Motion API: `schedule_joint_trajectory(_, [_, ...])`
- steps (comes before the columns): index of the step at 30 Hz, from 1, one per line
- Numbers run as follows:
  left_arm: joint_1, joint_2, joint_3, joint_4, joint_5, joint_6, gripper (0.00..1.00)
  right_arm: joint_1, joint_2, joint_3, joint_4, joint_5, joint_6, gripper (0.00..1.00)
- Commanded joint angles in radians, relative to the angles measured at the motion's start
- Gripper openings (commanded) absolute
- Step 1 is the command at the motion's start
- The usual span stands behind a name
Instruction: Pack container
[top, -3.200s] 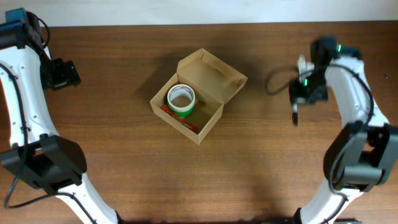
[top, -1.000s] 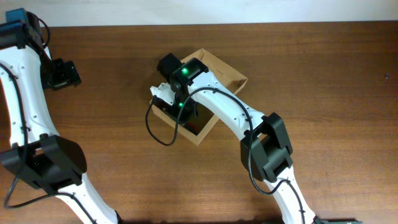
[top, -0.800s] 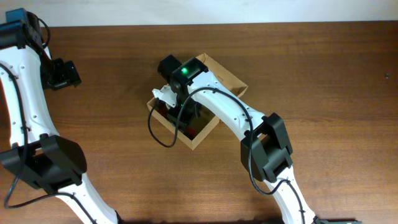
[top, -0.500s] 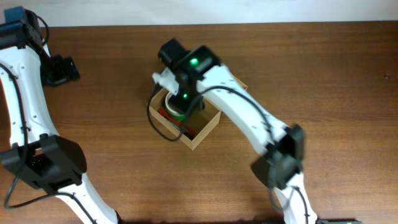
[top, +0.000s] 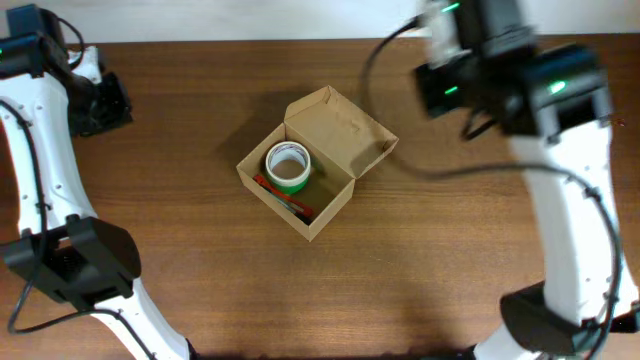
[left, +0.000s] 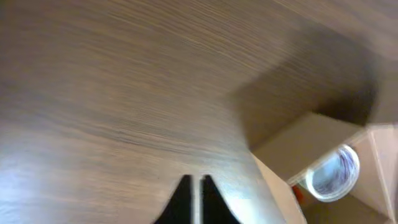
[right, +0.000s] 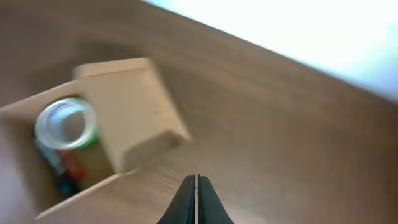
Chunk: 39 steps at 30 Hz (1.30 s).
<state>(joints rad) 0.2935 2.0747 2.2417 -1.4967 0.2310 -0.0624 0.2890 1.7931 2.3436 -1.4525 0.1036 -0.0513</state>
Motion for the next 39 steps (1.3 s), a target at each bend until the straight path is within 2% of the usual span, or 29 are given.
schedule_joint_trajectory(1, [-0.078,0.007,-0.004,-0.007,0.102,0.115,0.02,-0.129,0.064,-0.084,-0.007,-0.142,0.095,0.04])
schedule_joint_trajectory(7, [-0.220,0.031,-0.004,0.031,-0.019,0.170,0.02,-0.205,0.155,-0.376,0.098,-0.317,0.165,0.04])
schedule_joint_trajectory(12, [-0.283,0.117,-0.004,0.031,-0.022,0.211,0.02,-0.153,0.179,-0.670,0.330,-0.415,0.203,0.04])
schedule_joint_trajectory(17, [-0.283,0.176,-0.004,0.043,-0.022,0.211,0.02,-0.105,0.179,-0.797,0.482,-0.469,0.249,0.04])
schedule_joint_trajectory(29, [-0.285,0.218,-0.010,0.039,-0.014,0.210,0.02,-0.066,0.191,-0.850,0.864,-0.599,0.335,0.04])
schedule_joint_trajectory(39, [-0.285,0.219,-0.010,0.071,-0.019,0.197,0.01,-0.069,0.195,-0.850,0.964,-0.668,0.337,0.04])
